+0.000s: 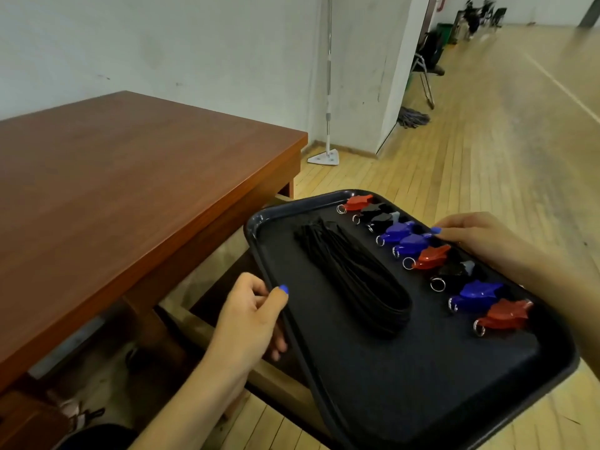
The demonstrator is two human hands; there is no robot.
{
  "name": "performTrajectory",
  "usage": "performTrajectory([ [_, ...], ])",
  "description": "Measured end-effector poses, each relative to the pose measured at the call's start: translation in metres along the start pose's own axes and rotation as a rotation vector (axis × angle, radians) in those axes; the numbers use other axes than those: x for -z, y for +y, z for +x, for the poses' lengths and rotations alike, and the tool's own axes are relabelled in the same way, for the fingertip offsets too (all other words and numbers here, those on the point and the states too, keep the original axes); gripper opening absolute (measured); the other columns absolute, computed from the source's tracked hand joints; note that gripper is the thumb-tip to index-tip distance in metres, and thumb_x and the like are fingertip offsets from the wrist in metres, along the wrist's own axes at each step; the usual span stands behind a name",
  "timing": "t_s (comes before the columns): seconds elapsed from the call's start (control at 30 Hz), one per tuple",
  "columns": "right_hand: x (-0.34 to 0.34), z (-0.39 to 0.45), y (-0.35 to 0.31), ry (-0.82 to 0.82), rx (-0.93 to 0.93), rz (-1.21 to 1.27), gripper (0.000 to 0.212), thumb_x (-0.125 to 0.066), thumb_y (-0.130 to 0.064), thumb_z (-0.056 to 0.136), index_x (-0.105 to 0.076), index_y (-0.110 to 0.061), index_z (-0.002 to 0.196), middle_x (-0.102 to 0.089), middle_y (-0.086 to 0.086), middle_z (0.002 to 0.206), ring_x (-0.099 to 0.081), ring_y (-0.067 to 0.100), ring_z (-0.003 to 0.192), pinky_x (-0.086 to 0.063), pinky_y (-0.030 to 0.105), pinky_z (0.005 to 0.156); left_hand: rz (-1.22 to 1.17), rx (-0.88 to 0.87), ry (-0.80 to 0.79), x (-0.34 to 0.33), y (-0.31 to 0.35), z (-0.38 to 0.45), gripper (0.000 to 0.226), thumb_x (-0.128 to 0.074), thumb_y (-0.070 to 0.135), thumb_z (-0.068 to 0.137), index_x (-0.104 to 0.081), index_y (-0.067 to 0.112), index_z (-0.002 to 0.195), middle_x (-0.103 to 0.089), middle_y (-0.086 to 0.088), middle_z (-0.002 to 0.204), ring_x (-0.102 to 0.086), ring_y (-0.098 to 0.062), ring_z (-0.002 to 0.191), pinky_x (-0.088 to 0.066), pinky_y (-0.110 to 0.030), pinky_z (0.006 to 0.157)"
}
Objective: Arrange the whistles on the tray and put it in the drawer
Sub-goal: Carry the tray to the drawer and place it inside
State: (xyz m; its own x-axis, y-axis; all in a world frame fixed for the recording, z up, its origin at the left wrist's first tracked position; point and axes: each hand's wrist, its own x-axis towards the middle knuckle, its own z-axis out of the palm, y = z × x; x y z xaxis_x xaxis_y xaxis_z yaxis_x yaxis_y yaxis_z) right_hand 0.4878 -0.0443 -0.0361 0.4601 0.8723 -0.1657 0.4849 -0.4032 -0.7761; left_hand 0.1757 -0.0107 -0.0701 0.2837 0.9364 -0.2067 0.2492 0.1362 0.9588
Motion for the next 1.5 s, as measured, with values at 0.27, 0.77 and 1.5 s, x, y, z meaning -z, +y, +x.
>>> performTrajectory([
  [0.27, -0.022, 0.032, 0.006, -0.099, 0.068, -0.132, 0.011, -0.054, -0.02, 0.092, -0.063, -0.014, 0.088, -0.068, 0.004, 0.083, -0.062, 0.012, 0.076, -0.042, 0.02, 0.061, -0.045, 0.134, -0.042, 0.007, -0.02, 0.016, 0.025, -0.054, 0.027, 0.09, -0.047, 0.004, 0.095, -0.064, -0.004, 0.061, -0.053, -0.018, 0.046, -0.041, -0.027, 0.041],
  [0.77, -0.039, 0.086, 0.006, -0.19, 0.165, -0.345, 0.022, -0.052, -0.022, 0.093, -0.064, -0.009, 0.105, -0.063, 0.001, 0.095, -0.058, 0.014, 0.09, -0.043, 0.024, 0.076, -0.097, 0.178, 0.009, 0.004, -0.036, 0.037, 0.02, -0.055, 0.021, 0.09, -0.043, 0.004, 0.091, -0.056, -0.011, 0.06, -0.051, -0.016, 0.041, -0.038, -0.024, 0.036],
  [1.5, -0.125, 0.162, -0.04, -0.379, 0.239, -0.671, 0.024, -0.048, -0.014, 0.092, -0.058, -0.006, 0.113, -0.064, 0.013, 0.111, -0.061, 0.03, 0.1, -0.049, 0.043, 0.092, -0.296, 0.47, -0.096, 0.027, -0.047, 0.052, 0.024, -0.059, 0.004, 0.086, -0.039, 0.001, 0.099, -0.058, -0.033, 0.087, -0.068, -0.032, 0.057, -0.056, -0.032, 0.047],
])
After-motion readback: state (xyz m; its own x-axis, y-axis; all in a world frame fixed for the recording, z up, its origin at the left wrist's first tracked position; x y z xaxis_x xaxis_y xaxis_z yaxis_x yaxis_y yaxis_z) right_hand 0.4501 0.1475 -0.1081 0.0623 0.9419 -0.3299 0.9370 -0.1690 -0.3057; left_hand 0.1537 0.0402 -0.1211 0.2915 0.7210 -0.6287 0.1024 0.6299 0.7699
